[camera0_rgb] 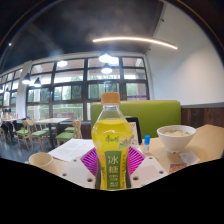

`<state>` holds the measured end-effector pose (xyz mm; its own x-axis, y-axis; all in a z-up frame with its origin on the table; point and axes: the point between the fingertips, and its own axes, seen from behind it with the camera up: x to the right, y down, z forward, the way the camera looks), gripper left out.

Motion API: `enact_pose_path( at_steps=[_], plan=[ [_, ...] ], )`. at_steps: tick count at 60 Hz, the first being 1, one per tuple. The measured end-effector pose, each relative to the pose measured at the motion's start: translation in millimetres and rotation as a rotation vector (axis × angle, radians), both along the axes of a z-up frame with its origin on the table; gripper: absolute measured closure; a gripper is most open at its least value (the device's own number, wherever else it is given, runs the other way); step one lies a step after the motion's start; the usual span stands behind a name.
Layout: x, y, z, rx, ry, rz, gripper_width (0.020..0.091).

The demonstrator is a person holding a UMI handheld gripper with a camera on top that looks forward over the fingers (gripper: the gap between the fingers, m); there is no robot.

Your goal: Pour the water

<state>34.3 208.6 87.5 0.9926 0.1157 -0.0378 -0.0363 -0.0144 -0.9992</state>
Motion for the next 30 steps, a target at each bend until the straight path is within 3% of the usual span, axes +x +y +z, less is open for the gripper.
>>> enact_pose_path(
  at_steps=[5, 12, 18, 20, 23, 30],
  plan=[
    [-1, 0, 0, -0.005, -0.004, -0.001, 0.0741],
    [0, -2, -5, -0.029, 0.01, 0.007, 0.0587],
    [-5, -14, -7, -0.089, 0.04, 0.038, 0.0264],
    [-4, -20, -2, -0.086, 0.046, 0.038, 0.0244],
    [-5, -33, 3, -0.095, 0.029, 0.031, 0.0276],
    [-7, -87, 18, -0.101, -0.039, 0.006, 0.0278]
  ],
)
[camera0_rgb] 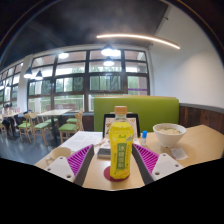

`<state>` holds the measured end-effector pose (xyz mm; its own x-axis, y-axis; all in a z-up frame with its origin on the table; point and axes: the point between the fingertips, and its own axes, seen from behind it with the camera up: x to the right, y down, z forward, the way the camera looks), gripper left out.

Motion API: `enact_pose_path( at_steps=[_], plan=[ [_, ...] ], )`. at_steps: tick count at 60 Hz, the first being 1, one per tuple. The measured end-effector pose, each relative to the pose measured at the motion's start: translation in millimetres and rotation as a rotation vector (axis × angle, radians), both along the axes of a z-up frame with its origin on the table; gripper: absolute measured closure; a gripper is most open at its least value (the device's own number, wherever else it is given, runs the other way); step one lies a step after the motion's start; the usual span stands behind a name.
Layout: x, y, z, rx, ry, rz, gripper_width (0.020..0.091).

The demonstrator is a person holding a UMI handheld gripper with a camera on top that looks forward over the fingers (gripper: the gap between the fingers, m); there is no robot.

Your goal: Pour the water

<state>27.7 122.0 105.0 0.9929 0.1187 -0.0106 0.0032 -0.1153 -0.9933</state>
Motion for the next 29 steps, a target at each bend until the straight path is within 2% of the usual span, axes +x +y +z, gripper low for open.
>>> enact_pose_path(
  at_steps=[12, 20, 29],
  plan=[
    [-23, -124, 18, -0.042, -0.024, -0.064, 0.0277],
    [-52, -188, 17, -0.056, 0.026, -0.033, 0.0277],
    [-78, -231, 11, -0.059, 0.058, 0.019, 0.0277]
  ],
)
